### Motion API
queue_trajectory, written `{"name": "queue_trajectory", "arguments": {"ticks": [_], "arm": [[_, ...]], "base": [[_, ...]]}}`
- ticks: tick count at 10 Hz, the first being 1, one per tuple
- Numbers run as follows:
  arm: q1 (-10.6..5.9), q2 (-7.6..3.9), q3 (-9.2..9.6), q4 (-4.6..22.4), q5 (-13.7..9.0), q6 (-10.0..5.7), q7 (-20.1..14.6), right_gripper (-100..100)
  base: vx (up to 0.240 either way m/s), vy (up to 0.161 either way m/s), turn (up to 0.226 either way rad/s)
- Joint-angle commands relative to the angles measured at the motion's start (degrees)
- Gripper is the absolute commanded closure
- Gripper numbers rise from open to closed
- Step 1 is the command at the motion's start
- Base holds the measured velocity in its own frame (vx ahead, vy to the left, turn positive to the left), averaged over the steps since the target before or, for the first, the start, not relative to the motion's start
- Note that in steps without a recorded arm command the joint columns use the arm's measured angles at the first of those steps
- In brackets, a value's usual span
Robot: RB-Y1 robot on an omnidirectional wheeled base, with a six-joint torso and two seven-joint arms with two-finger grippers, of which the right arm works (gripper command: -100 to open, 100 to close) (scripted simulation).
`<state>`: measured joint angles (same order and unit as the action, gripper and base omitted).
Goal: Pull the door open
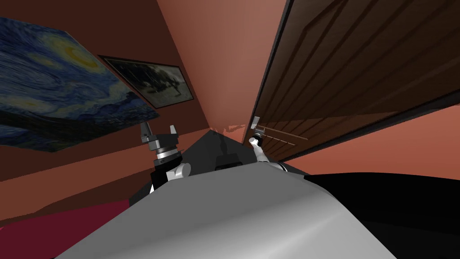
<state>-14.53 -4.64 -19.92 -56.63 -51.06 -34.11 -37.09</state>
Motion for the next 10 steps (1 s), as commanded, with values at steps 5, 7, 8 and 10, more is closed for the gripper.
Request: {"name": "queue_trajectory", "arguments": {"ticks": [5,7,8,10], "arm": [[-0.43,-0.83,-0.76,2.3,-2.6,0.86,-3.3,-100],[0.84,-2.97,-0.39,2.4,-2.8,1.66,-5.5,-100],[1.32,-3.77,-0.26,2.4,-2.8,1.96,-6.4,-100],[2.84,-6.32,0.18,2.5,-3.0,2.92,-9.0,-100]], "base": [[0.103,-0.035,0.132],[0.178,-0.003,0.004],[0.179,0.012,-0.007],[0.131,-0.006,0.0]]}}
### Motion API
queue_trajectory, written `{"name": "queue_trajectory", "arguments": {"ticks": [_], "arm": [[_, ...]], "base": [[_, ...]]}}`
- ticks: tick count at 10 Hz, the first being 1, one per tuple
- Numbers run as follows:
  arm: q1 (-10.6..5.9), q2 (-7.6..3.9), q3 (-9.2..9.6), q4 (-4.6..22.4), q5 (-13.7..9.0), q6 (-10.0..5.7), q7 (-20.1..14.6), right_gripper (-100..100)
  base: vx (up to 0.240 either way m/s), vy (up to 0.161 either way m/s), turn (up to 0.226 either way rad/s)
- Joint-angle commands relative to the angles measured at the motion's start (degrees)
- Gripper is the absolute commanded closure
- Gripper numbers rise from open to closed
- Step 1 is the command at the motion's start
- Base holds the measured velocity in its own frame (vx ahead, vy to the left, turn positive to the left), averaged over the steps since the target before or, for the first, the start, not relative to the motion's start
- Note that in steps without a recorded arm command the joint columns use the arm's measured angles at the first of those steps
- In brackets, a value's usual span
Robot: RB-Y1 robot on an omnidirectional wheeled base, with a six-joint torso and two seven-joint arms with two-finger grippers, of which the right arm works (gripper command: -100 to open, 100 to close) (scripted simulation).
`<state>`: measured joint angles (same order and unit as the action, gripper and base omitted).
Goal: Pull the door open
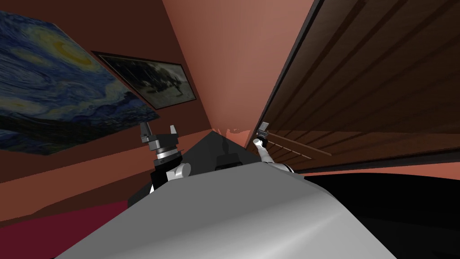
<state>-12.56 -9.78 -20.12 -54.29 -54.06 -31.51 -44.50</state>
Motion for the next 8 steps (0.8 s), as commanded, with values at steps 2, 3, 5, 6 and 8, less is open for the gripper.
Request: {"name": "queue_trajectory", "arguments": {"ticks": [2,3,5,6,8], "arm": [[1.88,-2.87,0.67,0.2,-0.1,0.96,-3.4,-100],[2.84,-4.47,0.95,0.2,-0.2,1.57,-5.1,-100],[4.38,-7.04,1.39,0.3,-0.4,2.53,-7.8,-100],[5.1,-8.24,1.6,0.3,-0.5,2.98,-9.0,-100],[4.44,-7.63,1.46,0.6,-0.4,2.61,-8.2,100]], "base": [[0.106,-0.004,-0.001],[0.149,-0.011,-0.005],[0.201,0.008,-0.004],[0.186,-0.008,0.001],[0.032,0.001,-0.007]]}}
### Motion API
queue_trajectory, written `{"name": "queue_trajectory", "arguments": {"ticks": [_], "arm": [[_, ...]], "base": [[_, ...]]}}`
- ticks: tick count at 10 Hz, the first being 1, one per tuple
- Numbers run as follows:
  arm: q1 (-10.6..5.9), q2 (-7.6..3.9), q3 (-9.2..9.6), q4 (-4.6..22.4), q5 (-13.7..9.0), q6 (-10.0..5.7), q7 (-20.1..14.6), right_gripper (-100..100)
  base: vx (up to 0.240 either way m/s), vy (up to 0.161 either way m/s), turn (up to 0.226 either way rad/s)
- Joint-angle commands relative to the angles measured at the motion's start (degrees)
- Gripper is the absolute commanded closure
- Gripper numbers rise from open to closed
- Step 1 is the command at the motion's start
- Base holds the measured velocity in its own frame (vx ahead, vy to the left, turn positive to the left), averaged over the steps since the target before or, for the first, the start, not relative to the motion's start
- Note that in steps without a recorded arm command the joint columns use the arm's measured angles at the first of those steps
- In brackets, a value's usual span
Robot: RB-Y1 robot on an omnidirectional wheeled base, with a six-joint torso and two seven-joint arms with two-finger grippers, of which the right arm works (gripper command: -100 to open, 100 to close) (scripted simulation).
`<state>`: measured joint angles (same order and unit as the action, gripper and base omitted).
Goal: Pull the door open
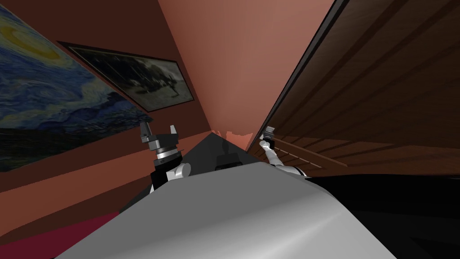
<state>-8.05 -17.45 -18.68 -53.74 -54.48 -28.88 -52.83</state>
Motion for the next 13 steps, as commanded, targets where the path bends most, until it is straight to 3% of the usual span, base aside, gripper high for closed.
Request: {"name": "queue_trajectory", "arguments": {"ticks": [1,5,13], "arm": [[-0.07,0.04,0.02,0.0,0.0,-0.03,0.1,100],[-0.07,0.04,0.02,0.0,0.0,-0.03,0.1,100],[-0.43,1.42,6.4,-3.0,1.9,2.88,-2.4,100]], "base": [[-0.036,-0.001,-0.01],[-0.009,-0.001,0.009],[-0.249,-0.009,0.071]]}}
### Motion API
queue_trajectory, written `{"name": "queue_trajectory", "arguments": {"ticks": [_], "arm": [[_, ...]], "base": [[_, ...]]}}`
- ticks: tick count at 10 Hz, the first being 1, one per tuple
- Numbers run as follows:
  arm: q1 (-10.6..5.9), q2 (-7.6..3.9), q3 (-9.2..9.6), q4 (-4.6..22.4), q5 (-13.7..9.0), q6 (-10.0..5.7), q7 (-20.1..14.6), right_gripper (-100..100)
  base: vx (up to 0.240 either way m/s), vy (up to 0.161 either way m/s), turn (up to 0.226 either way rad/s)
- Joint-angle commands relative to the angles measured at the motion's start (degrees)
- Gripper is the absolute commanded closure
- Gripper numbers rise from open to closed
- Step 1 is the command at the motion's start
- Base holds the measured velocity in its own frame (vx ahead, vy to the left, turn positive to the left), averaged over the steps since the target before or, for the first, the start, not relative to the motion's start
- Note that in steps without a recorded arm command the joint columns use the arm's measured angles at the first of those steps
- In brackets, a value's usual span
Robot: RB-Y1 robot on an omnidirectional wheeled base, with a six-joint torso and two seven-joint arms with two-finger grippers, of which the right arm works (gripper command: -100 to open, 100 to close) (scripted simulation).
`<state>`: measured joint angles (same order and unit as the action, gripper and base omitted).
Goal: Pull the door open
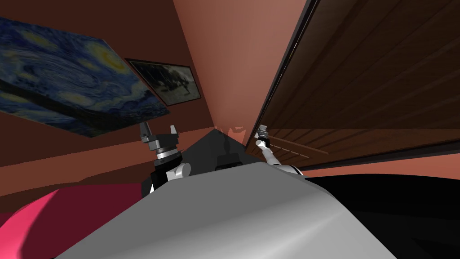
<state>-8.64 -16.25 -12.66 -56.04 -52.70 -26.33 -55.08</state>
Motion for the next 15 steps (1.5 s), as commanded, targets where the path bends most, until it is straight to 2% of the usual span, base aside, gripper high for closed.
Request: {"name": "queue_trajectory", "arguments": {"ticks": [1,2,10,12,13,14,15], "arm": [[0.14,0.3,0.75,-0.8,0.2,0.5,-0.3,100],[0.06,-0.06,0.64,-0.4,0.2,0.2,-0.5,100],[0.82,-0.45,6.31,-2.6,2.0,1.56,-3.6,100],[0.92,-0.54,7.19,-3.0,2.3,1.75,-4.1,100],[0.89,-0.48,6.95,-2.8,2.2,1.64,-3.9,100],[1.31,-0.82,8.07,-3.2,2.4,1.85,-4.7,100],[1.39,-0.93,8.29,-3.3,2.5,1.87,-4.9,100]], "base": [[-0.242,0.019,0.055],[-0.094,0.023,0.019],[-0.225,-0.013,0.082],[-0.223,-0.038,0.064],[-0.106,0.002,0.029],[-0.151,-0.018,0.11],[-0.197,-0.038,0.095]]}}
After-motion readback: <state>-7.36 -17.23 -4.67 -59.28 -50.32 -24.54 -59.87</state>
